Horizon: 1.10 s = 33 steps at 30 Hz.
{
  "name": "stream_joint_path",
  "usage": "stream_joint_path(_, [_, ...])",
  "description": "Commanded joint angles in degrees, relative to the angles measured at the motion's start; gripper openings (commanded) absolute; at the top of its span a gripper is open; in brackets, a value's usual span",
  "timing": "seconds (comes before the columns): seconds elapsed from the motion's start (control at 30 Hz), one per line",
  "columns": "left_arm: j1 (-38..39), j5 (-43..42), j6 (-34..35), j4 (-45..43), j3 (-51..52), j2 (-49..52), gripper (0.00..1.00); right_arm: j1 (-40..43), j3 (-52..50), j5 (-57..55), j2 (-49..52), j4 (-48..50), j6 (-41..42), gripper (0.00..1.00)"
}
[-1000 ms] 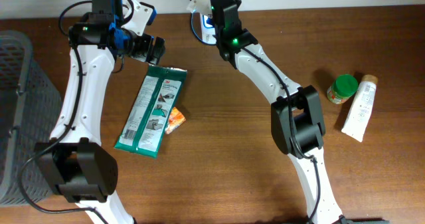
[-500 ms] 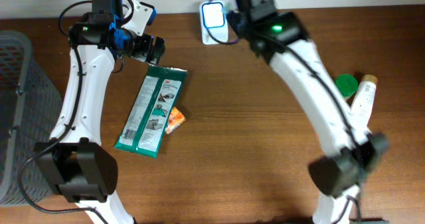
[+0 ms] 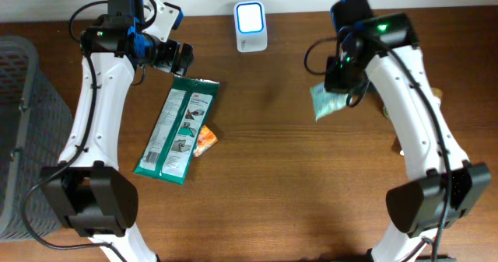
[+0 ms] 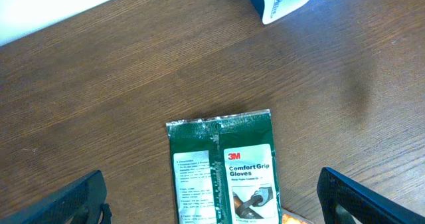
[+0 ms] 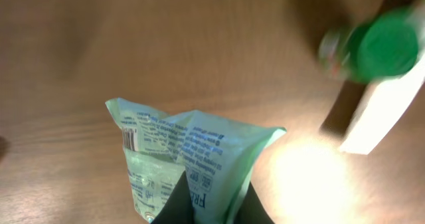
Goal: Scan the item barcode
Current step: 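Carry the pale green packet right and drop it near the jar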
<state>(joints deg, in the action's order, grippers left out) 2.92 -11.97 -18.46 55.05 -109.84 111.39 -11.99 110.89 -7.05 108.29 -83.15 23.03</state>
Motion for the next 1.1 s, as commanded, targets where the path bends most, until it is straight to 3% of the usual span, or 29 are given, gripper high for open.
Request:
stream_joint_path(0.0, [-0.2, -0.2, -0.3, 0.0, -1.0, -1.8, 0.99, 1.3, -8.5, 2.8, 1.0, 2.2, 5.2, 0.04])
stream_joint_path(0.3, [-0.2, -0.2, -0.3, 0.0, -1.0, -1.8, 0.99, 4.2, -22.2, 1.3, 1.0, 8.5, 6.7, 0.04])
stream_joint_path(0.6, [-0.2, -0.2, -0.3, 0.0, -1.0, -1.8, 0.99, 10.8, -26.1, -7.0, 1.0, 8.6, 10.5, 0.05])
stream_joint_path(0.7, [-0.2, -0.2, -0.3, 0.0, -1.0, -1.8, 0.99, 12.4, -26.1, -7.0, 1.0, 7.6, 9.8, 0.27])
stream_joint_path(0.73, [-0.2, -0.2, -0.3, 0.0, -1.0, -1.8, 0.99, 12.9, -25.6, -6.4, 1.0, 7.3, 8.2, 0.41])
stream_joint_path(0.77, [-0.2, -0.2, -0.3, 0.0, -1.0, -1.8, 0.99, 13.2, -24.9, -5.6, 1.0, 7.0, 6.8, 0.45])
stream_joint_path(1.07, [-0.2, -0.2, -0.3, 0.0, -1.0, -1.8, 0.99, 9.2, -9.7, 8.3, 1.0, 3.7, -4.7, 0.52])
